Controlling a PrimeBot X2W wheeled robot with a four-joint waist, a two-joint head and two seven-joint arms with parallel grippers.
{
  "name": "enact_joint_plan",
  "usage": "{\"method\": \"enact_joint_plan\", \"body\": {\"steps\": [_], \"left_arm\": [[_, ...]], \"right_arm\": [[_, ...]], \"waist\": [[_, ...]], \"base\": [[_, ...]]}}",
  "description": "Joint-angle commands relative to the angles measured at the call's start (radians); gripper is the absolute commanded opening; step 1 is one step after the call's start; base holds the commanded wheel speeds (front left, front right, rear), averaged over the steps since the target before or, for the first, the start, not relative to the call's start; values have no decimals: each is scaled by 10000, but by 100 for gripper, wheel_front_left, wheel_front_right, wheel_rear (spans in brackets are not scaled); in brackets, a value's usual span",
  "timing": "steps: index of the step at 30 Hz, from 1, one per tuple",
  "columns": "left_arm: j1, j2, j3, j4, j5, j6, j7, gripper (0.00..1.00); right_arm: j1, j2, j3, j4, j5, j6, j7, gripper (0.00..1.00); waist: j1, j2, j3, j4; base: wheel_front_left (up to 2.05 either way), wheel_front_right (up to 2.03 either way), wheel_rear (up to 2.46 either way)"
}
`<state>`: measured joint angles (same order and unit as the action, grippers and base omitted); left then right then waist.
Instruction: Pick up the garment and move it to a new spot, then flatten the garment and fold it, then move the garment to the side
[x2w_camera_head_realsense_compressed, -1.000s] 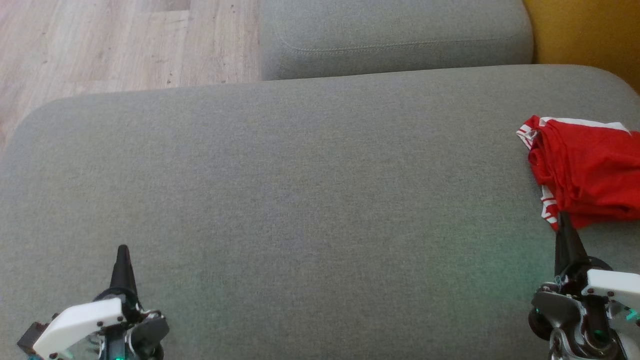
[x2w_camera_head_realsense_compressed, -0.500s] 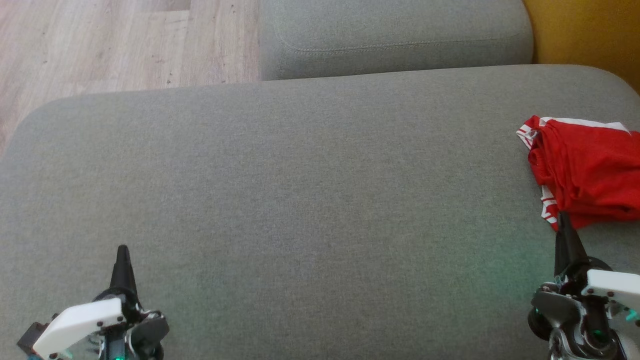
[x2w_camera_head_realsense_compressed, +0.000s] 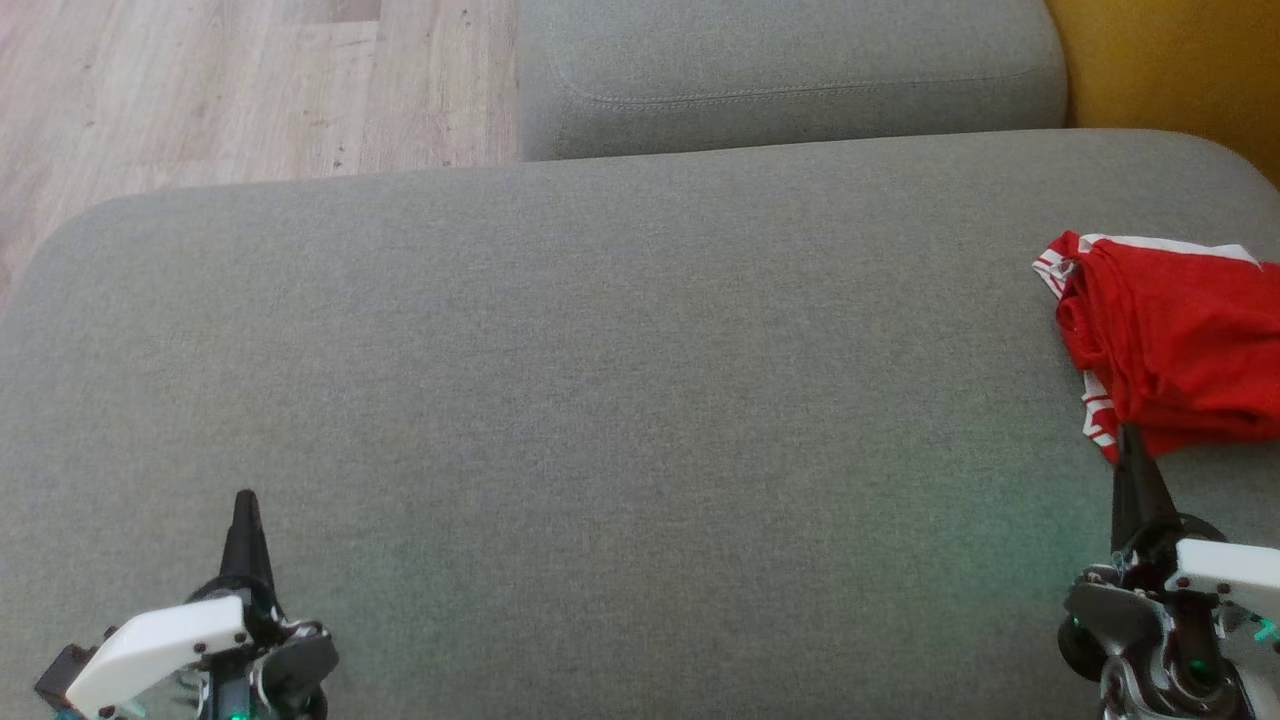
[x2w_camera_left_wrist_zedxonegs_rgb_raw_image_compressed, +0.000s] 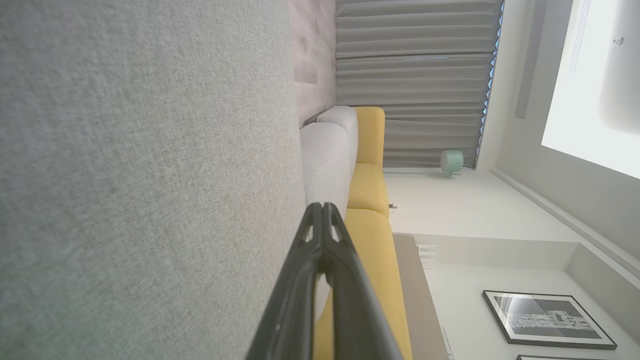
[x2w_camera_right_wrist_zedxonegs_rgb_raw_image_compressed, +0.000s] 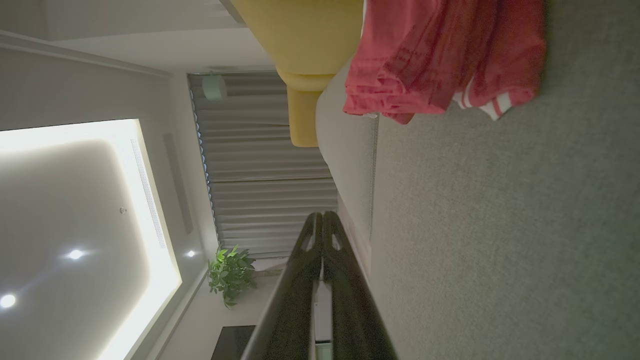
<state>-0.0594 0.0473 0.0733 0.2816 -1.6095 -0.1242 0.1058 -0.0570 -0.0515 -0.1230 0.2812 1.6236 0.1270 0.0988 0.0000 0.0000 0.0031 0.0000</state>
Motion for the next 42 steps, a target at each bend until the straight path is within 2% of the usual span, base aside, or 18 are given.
{"method": "enact_joint_plan", "body": {"steps": [1, 42], "left_arm": [[-486, 40, 400, -364, 5, -65, 71, 0], [-487, 35, 408, -364, 12, -65, 77, 0]], "right_arm": [[-500, -62, 190, -369, -70, 37, 65, 0], [-505, -29, 141, -367, -110, 37, 104, 0]], "waist": [[0, 0, 0, 0], [0, 0, 0, 0]], "base": [[0, 0, 0], [0, 0, 0]]}}
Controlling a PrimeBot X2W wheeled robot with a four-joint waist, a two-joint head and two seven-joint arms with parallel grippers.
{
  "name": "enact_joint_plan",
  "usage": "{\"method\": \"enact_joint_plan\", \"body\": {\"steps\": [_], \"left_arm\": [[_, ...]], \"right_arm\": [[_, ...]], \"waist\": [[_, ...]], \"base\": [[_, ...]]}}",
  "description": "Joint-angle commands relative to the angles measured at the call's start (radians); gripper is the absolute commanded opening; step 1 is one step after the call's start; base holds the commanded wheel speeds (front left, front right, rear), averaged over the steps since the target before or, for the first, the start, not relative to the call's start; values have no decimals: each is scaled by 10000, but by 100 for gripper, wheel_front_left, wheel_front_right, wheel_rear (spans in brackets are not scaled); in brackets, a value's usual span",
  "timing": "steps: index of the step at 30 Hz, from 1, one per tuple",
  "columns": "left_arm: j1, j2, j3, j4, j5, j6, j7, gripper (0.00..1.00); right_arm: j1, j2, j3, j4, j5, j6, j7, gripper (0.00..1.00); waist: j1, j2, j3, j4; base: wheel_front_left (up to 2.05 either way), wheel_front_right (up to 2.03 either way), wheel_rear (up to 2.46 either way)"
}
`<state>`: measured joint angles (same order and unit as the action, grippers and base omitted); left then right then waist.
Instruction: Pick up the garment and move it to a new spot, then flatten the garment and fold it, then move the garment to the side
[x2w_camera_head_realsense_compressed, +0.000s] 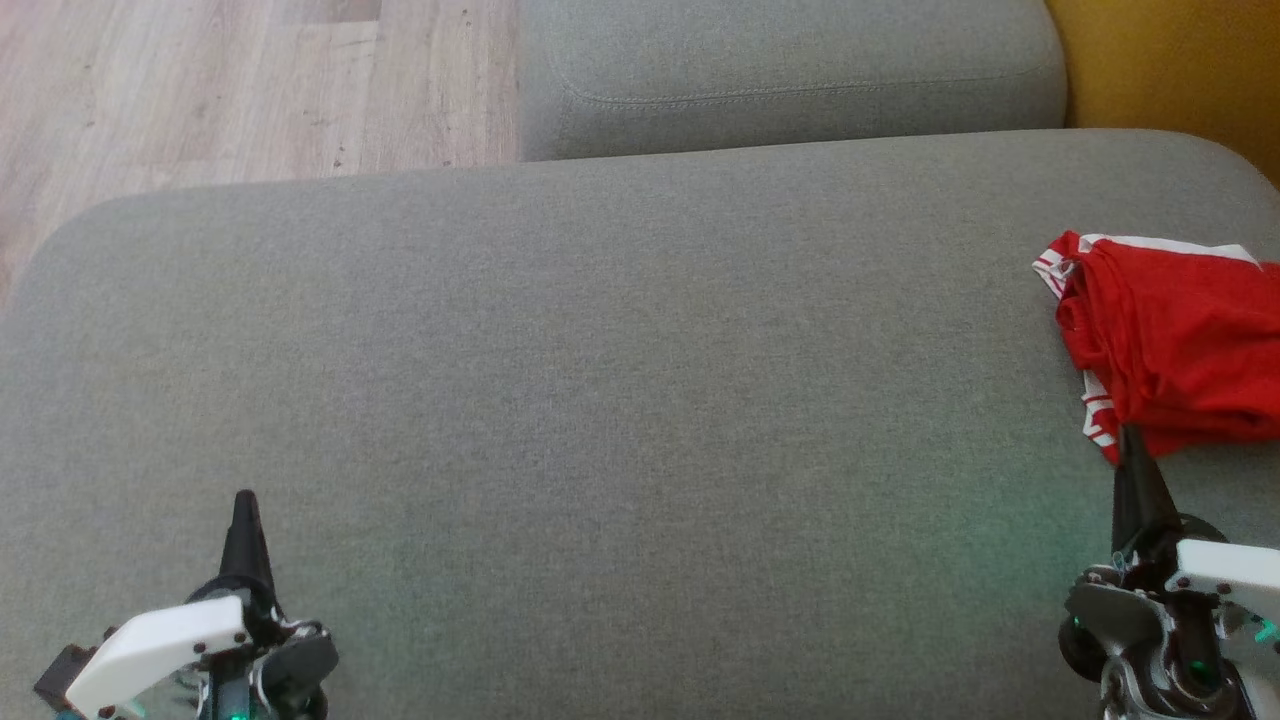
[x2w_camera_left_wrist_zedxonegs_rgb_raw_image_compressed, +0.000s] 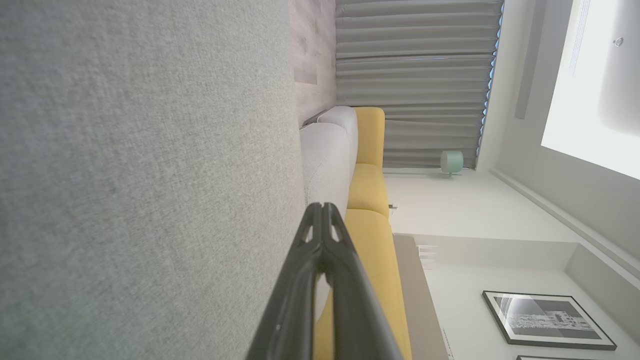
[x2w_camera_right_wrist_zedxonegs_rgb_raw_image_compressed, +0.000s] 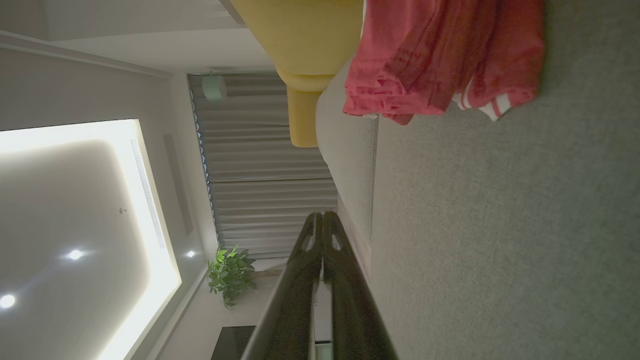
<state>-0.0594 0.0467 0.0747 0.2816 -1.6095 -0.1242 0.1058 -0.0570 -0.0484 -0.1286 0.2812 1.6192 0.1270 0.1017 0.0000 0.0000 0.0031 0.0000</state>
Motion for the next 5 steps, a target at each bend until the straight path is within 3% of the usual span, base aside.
{"method": "enact_joint_plan", "body": {"steps": [1, 5], "left_arm": [[-487, 41, 395, -364, 12, -65, 78, 0], [-487, 40, 395, -364, 12, -65, 78, 0]], "right_arm": [[-505, -59, 196, -367, -67, 37, 76, 0], [-505, -56, 192, -367, -70, 37, 79, 0]], "waist": [[0, 0, 0, 0], [0, 0, 0, 0]], "base": [[0, 0, 0], [0, 0, 0]]}}
